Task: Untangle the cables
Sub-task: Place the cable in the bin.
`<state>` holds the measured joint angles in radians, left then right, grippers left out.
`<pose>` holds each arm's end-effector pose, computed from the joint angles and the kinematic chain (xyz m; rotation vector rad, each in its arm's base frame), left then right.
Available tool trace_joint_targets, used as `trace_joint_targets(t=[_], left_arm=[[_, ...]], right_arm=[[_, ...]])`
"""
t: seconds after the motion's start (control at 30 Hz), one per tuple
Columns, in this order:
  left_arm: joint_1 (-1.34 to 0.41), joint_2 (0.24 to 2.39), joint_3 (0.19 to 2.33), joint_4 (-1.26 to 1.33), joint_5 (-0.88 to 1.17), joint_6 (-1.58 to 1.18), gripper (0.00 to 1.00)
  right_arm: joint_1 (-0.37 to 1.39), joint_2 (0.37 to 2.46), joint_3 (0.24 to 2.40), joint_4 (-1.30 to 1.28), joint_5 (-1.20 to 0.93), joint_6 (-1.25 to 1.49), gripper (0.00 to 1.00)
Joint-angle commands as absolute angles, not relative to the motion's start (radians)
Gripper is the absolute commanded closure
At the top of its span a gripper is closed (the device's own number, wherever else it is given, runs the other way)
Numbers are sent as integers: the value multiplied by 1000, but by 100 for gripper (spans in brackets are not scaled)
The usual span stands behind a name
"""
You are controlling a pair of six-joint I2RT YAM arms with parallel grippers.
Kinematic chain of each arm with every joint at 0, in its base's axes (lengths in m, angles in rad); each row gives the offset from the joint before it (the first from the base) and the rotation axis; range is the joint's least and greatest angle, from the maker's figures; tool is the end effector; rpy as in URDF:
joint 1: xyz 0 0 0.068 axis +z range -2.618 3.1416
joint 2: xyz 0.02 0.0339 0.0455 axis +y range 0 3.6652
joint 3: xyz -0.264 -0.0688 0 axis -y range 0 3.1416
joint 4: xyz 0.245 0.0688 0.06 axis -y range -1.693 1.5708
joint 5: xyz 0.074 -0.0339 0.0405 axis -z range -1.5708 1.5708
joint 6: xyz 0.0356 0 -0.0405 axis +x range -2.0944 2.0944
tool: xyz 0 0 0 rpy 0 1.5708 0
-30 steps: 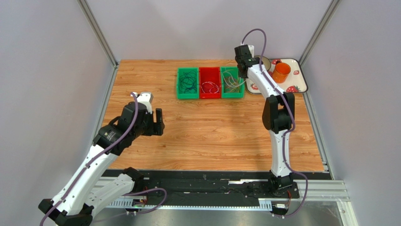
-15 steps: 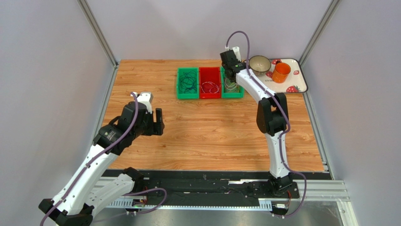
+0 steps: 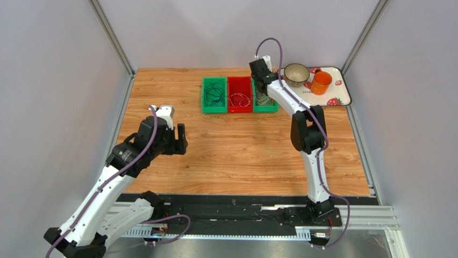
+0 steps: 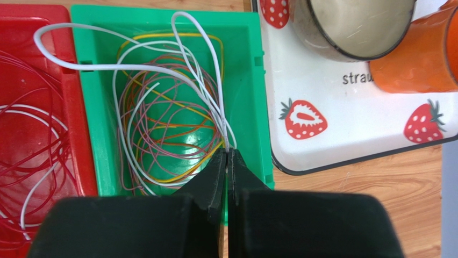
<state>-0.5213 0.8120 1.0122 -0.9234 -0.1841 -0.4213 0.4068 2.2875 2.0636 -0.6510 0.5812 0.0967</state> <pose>0.1318 -0.0682 0.3405 0.0192 2.2950 -0.2811 0.4781 0.1847 0.2370 -0.1085 2.3070 -0.4576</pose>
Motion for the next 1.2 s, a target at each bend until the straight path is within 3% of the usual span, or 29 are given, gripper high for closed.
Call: trace_joint_targets(t=[0.0,0.77,0.87,1.1,1.17], left_arm=[[-515,798,1008,-900,-179,-410,18],[-515,776,1006,-899,-173,-410,18],[-515,773,1008,-899,-173,-411,19],[-515,767,1006,-899,-173,-411,19],[-515,765,1006,-899,-173,-413,18]], right_arm=[[380,2321,2092,-647,517,149,100],[370,2246,2037,-687,449,169,100],[371,2215,2045,-706,449,166,94],[371,2143,2054,-741,434,166,56],[373,2123,2059,-761,436,169,52]])
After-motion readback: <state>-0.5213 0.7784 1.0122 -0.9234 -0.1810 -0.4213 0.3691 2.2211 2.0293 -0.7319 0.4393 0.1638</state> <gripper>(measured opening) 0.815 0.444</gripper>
